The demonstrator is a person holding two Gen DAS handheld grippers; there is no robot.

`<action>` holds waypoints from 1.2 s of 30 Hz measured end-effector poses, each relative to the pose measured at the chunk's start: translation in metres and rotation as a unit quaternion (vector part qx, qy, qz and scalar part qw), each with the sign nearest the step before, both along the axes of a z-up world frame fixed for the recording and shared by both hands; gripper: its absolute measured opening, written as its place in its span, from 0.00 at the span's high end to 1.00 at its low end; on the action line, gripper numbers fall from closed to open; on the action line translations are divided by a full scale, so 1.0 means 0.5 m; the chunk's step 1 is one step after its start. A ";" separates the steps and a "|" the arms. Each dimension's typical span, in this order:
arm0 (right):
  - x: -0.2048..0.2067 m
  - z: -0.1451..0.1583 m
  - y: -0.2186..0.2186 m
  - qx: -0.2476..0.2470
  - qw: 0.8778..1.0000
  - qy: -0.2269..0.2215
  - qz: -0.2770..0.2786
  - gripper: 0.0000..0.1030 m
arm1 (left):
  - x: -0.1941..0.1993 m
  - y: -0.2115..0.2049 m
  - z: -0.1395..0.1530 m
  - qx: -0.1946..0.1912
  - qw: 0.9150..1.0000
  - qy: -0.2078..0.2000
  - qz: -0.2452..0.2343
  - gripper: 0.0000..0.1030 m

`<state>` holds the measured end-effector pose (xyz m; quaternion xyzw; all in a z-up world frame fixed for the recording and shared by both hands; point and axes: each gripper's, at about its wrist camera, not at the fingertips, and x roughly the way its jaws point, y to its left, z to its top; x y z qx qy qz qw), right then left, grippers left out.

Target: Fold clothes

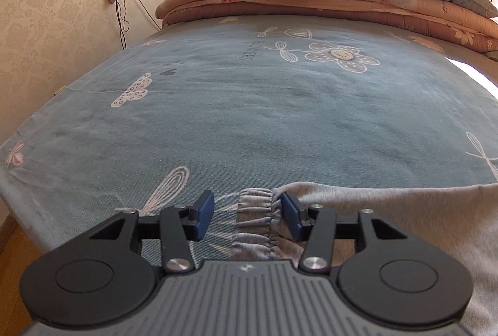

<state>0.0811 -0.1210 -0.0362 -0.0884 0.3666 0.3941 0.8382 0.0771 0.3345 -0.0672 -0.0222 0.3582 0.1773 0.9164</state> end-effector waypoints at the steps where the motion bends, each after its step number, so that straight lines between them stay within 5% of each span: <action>1: -0.003 -0.002 -0.006 -0.003 1.000 0.001 -0.005 0.41 | -0.006 -0.002 0.005 -0.001 1.000 -0.005 0.004 0.44; 9: -0.037 -0.026 -0.071 -0.024 0.999 0.012 -0.044 0.35 | -0.050 -0.095 0.030 0.083 0.996 -0.010 -0.021 0.39; 17: -0.057 -0.052 -0.103 -0.025 0.997 0.026 -0.069 0.27 | -0.070 -0.149 -0.002 -0.059 0.993 -0.008 -0.100 0.35; 23: -0.059 -0.075 -0.110 -0.038 0.996 0.026 -0.077 0.20 | -0.137 -0.137 -0.061 -0.108 0.993 0.016 -0.051 0.34; 28: -0.051 -0.114 -0.105 -0.061 0.993 0.047 -0.095 0.14 | -0.174 -0.133 -0.064 -0.102 0.993 0.035 -0.047 0.34; 30: -0.055 -0.118 -0.101 -0.060 0.993 0.049 -0.090 0.00 | -0.177 -0.139 -0.050 -0.091 0.994 0.042 -0.043 0.34; 36: -0.064 -0.125 -0.087 -0.080 0.992 0.033 -0.088 0.00 | -0.145 -0.154 0.001 -0.110 0.989 -0.035 -0.088 0.24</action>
